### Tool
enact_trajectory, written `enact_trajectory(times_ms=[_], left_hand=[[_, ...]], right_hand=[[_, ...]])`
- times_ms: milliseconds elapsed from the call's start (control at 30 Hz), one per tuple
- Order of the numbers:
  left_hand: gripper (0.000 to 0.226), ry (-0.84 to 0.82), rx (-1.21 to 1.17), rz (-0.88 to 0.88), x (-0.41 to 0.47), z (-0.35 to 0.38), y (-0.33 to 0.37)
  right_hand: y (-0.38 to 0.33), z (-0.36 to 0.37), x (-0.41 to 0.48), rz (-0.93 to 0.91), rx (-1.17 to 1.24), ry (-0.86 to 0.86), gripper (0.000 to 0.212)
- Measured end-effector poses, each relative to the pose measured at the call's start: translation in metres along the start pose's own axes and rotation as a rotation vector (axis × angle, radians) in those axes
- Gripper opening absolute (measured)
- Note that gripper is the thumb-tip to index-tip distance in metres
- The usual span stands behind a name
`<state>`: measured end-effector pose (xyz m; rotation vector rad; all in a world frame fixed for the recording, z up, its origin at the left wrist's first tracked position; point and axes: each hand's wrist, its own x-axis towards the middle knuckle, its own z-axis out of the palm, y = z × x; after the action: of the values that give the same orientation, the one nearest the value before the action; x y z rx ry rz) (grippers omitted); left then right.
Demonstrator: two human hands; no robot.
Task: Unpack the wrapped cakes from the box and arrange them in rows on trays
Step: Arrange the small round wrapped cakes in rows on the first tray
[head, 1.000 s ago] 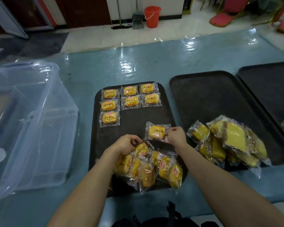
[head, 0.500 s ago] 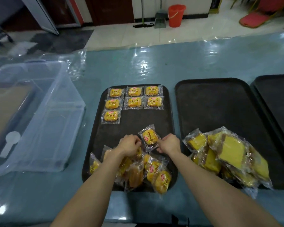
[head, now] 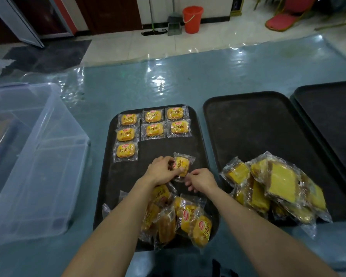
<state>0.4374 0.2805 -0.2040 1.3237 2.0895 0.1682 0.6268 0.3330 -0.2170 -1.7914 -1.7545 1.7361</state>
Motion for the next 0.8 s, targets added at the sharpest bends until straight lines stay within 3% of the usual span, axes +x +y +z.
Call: enact_trajectory(times_ms=[67, 167, 267, 333, 467, 667, 800], left_hand=[[0.087, -0.017, 0.063, 0.060, 0.010, -0.002, 0.005], [0.087, -0.008, 0.202, 0.159, 0.018, -0.002, 0.010], [0.077, 0.029, 0.292, 0.275, 0.021, -0.001, 0.012], [0.078, 0.042, 0.330, 0.317, 0.022, -0.003, 0.011], [0.082, 0.063, 0.297, 0.308, 0.021, -0.005, -0.002], [0.078, 0.195, 0.374, 0.318, 0.006, -0.003, -0.018], [0.082, 0.199, 0.355, 0.322, 0.003, -0.006, -0.017]], right_hand=[[-0.003, -0.001, -0.001, -0.055, -0.129, 0.005, 0.022], [-0.007, -0.007, -0.001, -0.216, -0.416, 0.269, 0.011], [-0.009, -0.013, 0.008, -0.424, -0.639, 0.261, 0.073], [-0.014, -0.016, 0.015, -0.481, -0.739, 0.154, 0.093], [-0.023, -0.014, 0.024, -0.437, -0.767, 0.050, 0.078], [-0.034, -0.022, 0.032, -0.376, -0.741, -0.042, 0.082], [-0.034, -0.020, 0.031, -0.401, -0.804, 0.013, 0.076]])
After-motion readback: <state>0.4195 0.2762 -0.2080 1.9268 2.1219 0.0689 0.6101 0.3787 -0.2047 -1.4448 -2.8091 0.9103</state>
